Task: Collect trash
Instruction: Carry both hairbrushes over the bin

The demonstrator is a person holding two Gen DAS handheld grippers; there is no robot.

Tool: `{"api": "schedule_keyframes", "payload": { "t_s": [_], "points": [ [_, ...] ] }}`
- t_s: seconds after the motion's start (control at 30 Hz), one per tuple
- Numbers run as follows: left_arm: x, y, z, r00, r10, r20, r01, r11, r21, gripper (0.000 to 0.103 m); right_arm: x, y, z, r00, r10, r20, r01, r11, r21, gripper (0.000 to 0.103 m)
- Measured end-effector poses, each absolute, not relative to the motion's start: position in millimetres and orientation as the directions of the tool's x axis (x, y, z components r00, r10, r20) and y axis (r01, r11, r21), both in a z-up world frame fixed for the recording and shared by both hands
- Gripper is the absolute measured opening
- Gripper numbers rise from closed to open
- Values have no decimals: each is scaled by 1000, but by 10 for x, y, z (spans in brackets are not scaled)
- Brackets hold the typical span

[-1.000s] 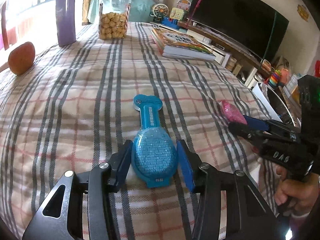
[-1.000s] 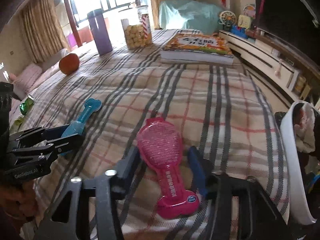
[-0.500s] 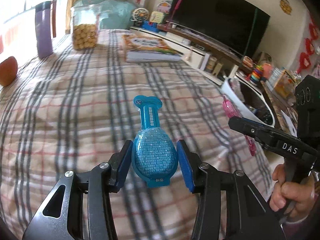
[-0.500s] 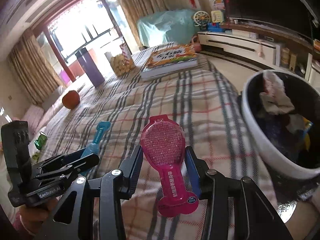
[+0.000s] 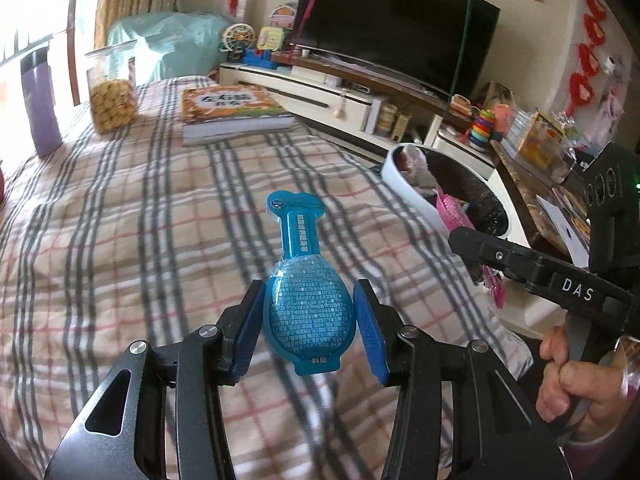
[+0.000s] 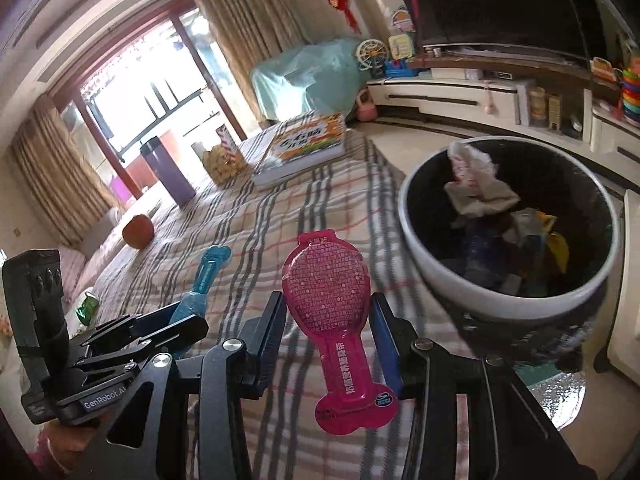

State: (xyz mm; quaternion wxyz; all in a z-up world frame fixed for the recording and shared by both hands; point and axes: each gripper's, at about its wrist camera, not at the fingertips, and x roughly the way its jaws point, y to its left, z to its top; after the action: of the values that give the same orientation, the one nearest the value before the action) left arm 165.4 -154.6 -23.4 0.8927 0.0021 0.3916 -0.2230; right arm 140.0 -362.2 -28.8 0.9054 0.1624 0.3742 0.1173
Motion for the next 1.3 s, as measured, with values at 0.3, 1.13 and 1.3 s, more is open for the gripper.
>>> {"api": "schedule_keyframes", "payload": {
  "t_s": [0.3, 1.13, 1.3],
  "points": [
    [1621, -1861, -183, 579, -420, -699, 450, 879, -155, 44, 1284, -3928, -241, 721, 304, -622, -47, 918, 394, 43],
    [1672, -2505, -32, 561, -464, -686, 541, 832, -120, 44, 1196, -4565, -156, 773, 239, -588, 46, 903, 426, 43],
    [1694, -2599, -14, 558, -470, -684, 555, 824, -114, 44, 1236, -4645, -154, 775, 231, -588, 56, 902, 427, 43]
  ]
}}
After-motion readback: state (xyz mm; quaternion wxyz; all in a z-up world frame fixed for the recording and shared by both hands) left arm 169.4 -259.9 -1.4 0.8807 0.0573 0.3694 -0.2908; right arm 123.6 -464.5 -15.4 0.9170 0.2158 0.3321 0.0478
